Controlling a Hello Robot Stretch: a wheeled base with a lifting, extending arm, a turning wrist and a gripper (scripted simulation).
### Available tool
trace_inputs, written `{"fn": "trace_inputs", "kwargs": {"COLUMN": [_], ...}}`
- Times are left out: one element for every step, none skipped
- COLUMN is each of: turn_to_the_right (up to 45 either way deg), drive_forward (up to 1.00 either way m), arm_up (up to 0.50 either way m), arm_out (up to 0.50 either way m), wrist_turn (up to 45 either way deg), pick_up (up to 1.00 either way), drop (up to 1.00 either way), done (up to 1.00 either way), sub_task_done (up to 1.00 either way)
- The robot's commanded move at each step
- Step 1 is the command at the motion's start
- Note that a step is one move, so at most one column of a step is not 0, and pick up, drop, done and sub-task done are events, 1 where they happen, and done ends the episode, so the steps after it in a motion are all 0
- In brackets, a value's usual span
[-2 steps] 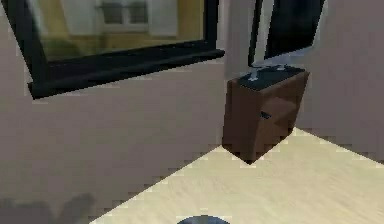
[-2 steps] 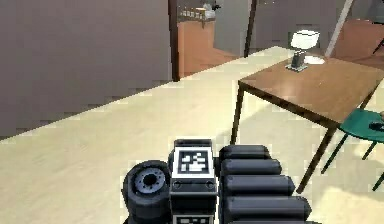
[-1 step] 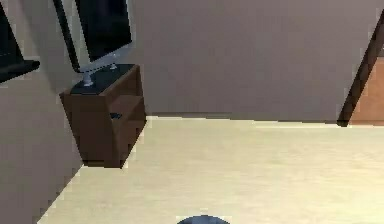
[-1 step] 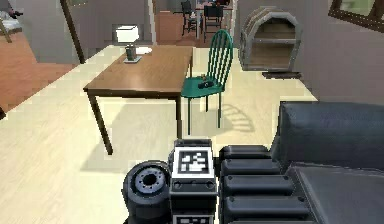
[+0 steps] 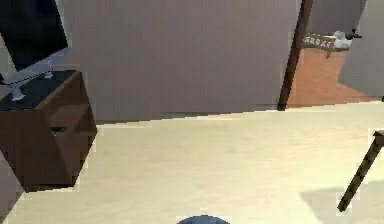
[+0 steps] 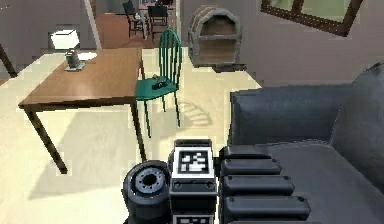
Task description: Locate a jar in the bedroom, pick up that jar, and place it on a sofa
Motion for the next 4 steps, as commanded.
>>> {"fn": "trace_inputs", "kwargs": {"turn_to_the_right": [-45.0, -45.0, -33.0, 45.0], "drive_forward": [0.00, 0.00, 0.00, 0.00], "arm_up": [0.00, 0.00, 0.00, 0.00], "arm_out": [0.00, 0.00, 0.00, 0.00], "wrist_turn": [0.0, 0.0, 0.0, 0.0], "pick_up": [0.00, 0.00, 0.00, 0.00], "drop": [0.00, 0.00, 0.00, 0.00], "done": [0.00, 0.00, 0.00, 0.00], "sub_task_done": [0.00, 0.00, 0.00, 0.00]}}
